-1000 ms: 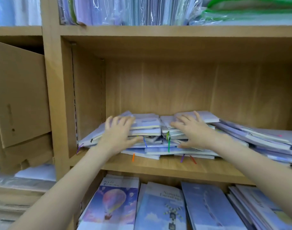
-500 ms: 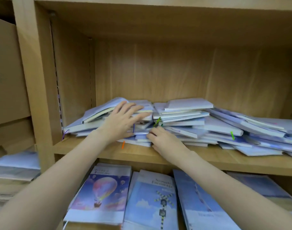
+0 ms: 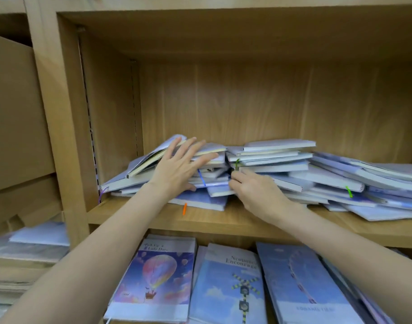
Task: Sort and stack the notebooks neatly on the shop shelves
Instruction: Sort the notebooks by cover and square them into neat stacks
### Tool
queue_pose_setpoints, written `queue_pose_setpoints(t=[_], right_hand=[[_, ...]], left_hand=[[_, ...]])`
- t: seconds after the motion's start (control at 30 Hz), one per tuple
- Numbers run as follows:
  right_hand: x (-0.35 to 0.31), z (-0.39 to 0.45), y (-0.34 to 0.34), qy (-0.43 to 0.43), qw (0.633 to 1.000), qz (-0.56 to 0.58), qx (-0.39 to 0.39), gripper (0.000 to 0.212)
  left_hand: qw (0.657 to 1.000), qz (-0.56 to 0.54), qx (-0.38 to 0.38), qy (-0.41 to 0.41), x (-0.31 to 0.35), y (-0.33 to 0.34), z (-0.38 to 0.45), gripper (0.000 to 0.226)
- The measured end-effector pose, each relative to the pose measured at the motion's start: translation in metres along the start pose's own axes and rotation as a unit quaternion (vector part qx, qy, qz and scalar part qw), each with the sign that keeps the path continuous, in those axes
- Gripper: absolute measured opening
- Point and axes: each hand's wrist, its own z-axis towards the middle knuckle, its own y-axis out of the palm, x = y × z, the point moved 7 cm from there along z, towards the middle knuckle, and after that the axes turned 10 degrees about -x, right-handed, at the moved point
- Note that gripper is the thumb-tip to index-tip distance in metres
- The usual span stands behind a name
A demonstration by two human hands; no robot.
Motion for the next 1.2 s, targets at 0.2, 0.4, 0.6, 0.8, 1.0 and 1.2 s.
queue_pose_setpoints(t=[0.2, 0.4, 0.6, 0.8, 1.0, 1.2], right_hand=[[0.016, -0.052, -0.011, 0.053, 0.997, 0.02, 0.046, 0.028], [0.025, -0.075, 0.006, 0.067, 0.998, -0.016, 0.013, 0.032], [0.059, -0.06, -0.008, 0.142, 0.982, 0.085, -0.093, 0.014], [0.076, -0.069, -0.072, 0.132, 0.987, 0.088, 0.023, 0.011], [0.024, -0.142, -0.036, 0.201, 0.959, 0.194, 0.042, 0.02], [0.043, -0.216, -0.028, 0.528, 0.662, 0.513, 0.142, 0.014]], left_hand=[[0.999, -0.016, -0.023, -0.03, 0.012, 0.003, -0.002, 0.128], [1.0, -0.022, -0.021, 0.005, 0.035, -0.005, -0.014, 0.122], [0.986, -0.102, -0.132, 0.007, 0.044, -0.005, -0.013, 0.106], [0.975, -0.112, -0.19, -0.008, 0.045, -0.016, -0.007, 0.097], [0.934, -0.249, -0.257, -0.001, 0.053, -0.02, -0.025, 0.078], [0.863, -0.492, -0.112, -0.039, 0.066, -0.028, -0.07, 0.065]])
